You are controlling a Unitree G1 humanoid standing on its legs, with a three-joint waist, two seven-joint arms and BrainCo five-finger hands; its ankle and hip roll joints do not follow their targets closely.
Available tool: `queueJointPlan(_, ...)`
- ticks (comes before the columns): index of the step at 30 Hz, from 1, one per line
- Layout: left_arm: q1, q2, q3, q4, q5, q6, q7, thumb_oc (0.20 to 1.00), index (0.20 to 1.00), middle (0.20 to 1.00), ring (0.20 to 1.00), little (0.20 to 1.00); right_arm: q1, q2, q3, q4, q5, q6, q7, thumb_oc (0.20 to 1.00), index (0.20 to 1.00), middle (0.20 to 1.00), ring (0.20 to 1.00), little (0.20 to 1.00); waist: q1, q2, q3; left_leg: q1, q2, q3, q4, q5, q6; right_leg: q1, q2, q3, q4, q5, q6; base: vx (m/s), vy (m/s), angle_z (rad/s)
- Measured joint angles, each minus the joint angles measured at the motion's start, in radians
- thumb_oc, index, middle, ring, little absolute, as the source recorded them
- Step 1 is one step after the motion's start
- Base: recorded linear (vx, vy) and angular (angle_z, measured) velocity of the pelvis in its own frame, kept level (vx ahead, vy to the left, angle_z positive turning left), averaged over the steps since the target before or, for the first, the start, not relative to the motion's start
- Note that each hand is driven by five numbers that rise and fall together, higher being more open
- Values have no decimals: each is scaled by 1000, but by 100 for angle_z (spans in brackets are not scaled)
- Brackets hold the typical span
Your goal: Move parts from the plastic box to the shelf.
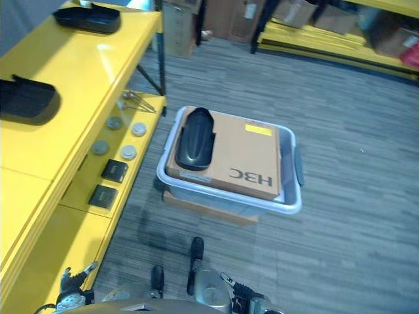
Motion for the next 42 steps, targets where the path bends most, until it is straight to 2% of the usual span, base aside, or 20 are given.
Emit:
queueJointPlan(3, -52, 10, -10, 1, 1, -23, -30, 1000, 1000, 1000, 1000, 1000, 5, 0, 5, 72, -76, 10, 7, 1000, 1000, 1000, 1000, 1000, -2, 2, 0, 12, 2, -18, 0, -5, -21, 85, -44, 53, -16, -18, 24, 162, -233, 12)
queueJointPlan(5, -56, 24, -28, -10, 46, -29, -41, 1000, 1000, 1000, 1000, 1000, 8, 1, 5, 95, -52, 13, 9, 1000, 1000, 1000, 1000, 1000, 2, -11, -5, 13, 21, 5, -2, -13, -58, 97, -66, -5, -83, -12, 22, 232, -359, -24)
queueJointPlan(6, -57, 20, -28, -17, 61, -27, -49, 1000, 1000, 1000, 1000, 1000, 6, -4, 5, 94, -51, 12, 9, 1000, 1000, 1000, 1000, 1000, 2, -8, -4, 22, 40, 19, -2, -19, -76, 113, -53, -15, -101, 11, 24, 223, -301, -44)
queueJointPlan(7, -39, 3, -43, -32, 74, -25, -53, 1000, 1000, 1000, 1000, 1000, 7, -19, 5, 89, -52, 7, 11, 1000, 1000, 1000, 1000, 1000, -7, 26, -1, 32, 85, 21, 0, -26, -107, 128, -7, -26, -104, 3, 2, 235, -259, -29)
queueJointPlan(9, -46, -17, -48, -54, 79, -23, -59, 1000, 1000, 1000, 1000, 1000, 8, -41, 5, 64, -53, -4, 25, 1000, 1000, 1000, 1000, 1000, -13, 48, -4, 37, 140, 20, 27, -24, -139, 141, 47, -30, -105, -22, -40, 275, -314, -4)
queueJointPlan(11, -56, -19, -58, -81, 75, -21, -63, 1000, 1000, 1000, 1000, 1000, 4, -53, 2, 31, -72, -57, 21, 1000, 1000, 1000, 1000, 1000, 5, 7, 2, -103, 140, 16, 329, -21, -168, 161, 49, -34, -104, -50, -80, 164, -208, 16)
queueJointPlan(12, -62, -24, -57, -84, 67, -21, -69, 1000, 1000, 1000, 1000, 1000, -7, -63, 6, 22, -79, -89, 19, 1000, 1000, 1000, 1000, 1000, 19, -2, 5, -204, 145, -6, 495, 24, -220, 160, 50, -39, -95, -57, -99, 166, -91, 17)
queueJointPlan(13, -66, -27, -57, -91, 66, -20, -73, 1000, 1000, 1000, 1000, 1000, -30, -70, 12, 17, -99, -122, 16, 1000, 1000, 1000, 1000, 1000, 26, -1, 14, -306, 146, -46, 630, 67, -242, 149, 44, -39, -82, -53, -128, 175, 30, 24)
queueJointPlan(14, -78, -27, -63, -96, 66, -8, -78, 1000, 1000, 1000, 1000, 1000, -37, -80, 49, 17, -113, -157, -1, 1000, 1000, 1000, 1000, 1000, 27, -14, 38, -375, 153, -56, 724, 108, -233, 161, 46, -55, -99, -46, -145, 170, 111, 11)
queueJointPlan(15, -66, -23, -62, -92, 67, 7, -86, 1000, 1000, 1000, 1000, 1000, -48, -89, 74, -20, -112, -205, -26, 1000, 1000, 1000, 1000, 1000, 36, -23, 45, -335, 189, 61, 511, 89, -211, 163, 34, -103, -104, -47, -141, 237, 198, 36)
queueJointPlan(16, -57, -26, -67, -86, 71, 21, -95, 1000, 1000, 1000, 1000, 1000, -57, -112, 73, -94, -113, -250, -68, 1000, 1000, 1000, 1000, 1000, 7, 10, 49, -294, 236, 139, 209, 121, -226, 171, 68, -144, -104, -57, -149, 199, 188, 33)
queueJointPlan(18, -48, -22, -67, -80, 123, 67, -95, 1000, 1000, 1000, 1000, 1000, -21, -162, 124, -349, -173, -316, -232, 1000, 1000, 1000, 1000, 1000, -10, 16, 54, -233, 263, 157, 17, 149, -222, 181, 100, -171, -101, -63, -136, 168, 182, 29)
queueJointPlan(23, -3, -23, -64, -84, 156, 115, -98, 1000, 1000, 1000, 1000, 1000, 32, -229, 97, -851, -215, -371, -366, 1000, 1000, 1000, 1000, 1000, -42, 10, 55, -53, 184, 121, -31, 149, -214, 200, 116, -165, -96, -62, -136, 121, 103, 0)
queueJointPlan(24, 0, -22, -64, -83, 156, 122, -98, 1000, 1000, 1000, 1000, 1000, 28, -229, 91, -879, -230, -382, -376, 1000, 1000, 1000, 1000, 1000, -47, 15, 52, -32, 174, 122, -31, 149, -211, 198, 122, -167, -96, -61, -137, 70, 72, 18)
queueJointPlan(26, -4, -10, -63, -81, 154, 128, -109, 1000, 1000, 1000, 1000, 1000, 17, -245, 89, -934, -231, -378, -397, 1000, 1000, 1000, 1000, 1000, -52, 12, 53, -25, 169, 127, -32, 87, -158, 189, 131, -182, -96, -58, -135, 53, 82, 22)
queueJointPlan(29, -1, 10, -64, -78, 145, 133, -143, 1000, 1000, 1000, 1000, 1000, 1, -272, 75, -985, -252, -380, -407, 1000, 1000, 1000, 1000, 1000, -26, -5, 49, -52, 138, 130, -31, 80, -137, 161, 99, -170, -97, -44, -107, 16, 83, 0)
queueJointPlan(33, -21, 40, -76, -84, 133, 132, -179, 1000, 1000, 1000, 1000, 1000, -191, -334, 78, -951, -252, -373, -433, 1000, 1000, 1000, 1000, 1000, -6, 12, 61, -116, 92, 129, -30, 91, -94, 104, 50, -171, -97, -18, -71, -58, 46, 9)
queueJointPlan(36, -69, 44, -98, -84, 124, 129, -200, 1000, 1000, 1000, 1000, 1000, -426, -346, 107, -831, -250, -311, -468, 1000, 1000, 1000, 1000, 1000, 30, 34, 96, -167, 76, 125, -32, 99, -89, 57, 34, -175, -97, -1, -55, -99, 43, 11)
queueJointPlan(38, -124, 40, -131, -85, 123, 120, -219, 1000, 1000, 1000, 1000, 1000, -597, -377, 125, -751, -248, -277, -502, 1000, 1000, 1000, 1000, 1000, 63, 62, 146, -204, 68, 105, -31, 118, -83, 25, 27, -195, -97, 18, -60, -64, 54, 28)
queueJointPlan(42, -130, 39, -146, -105, 112, 111, -236, 1000, 1000, 1000, 1000, 1000, -718, -380, 135, -663, -245, -245, -518, 1000, 1000, 1000, 1000, 1000, 111, 77, 204, -227, 61, 79, -26, 135, -67, 16, 21, -225, -97, 21, -62, -30, 59, 23)
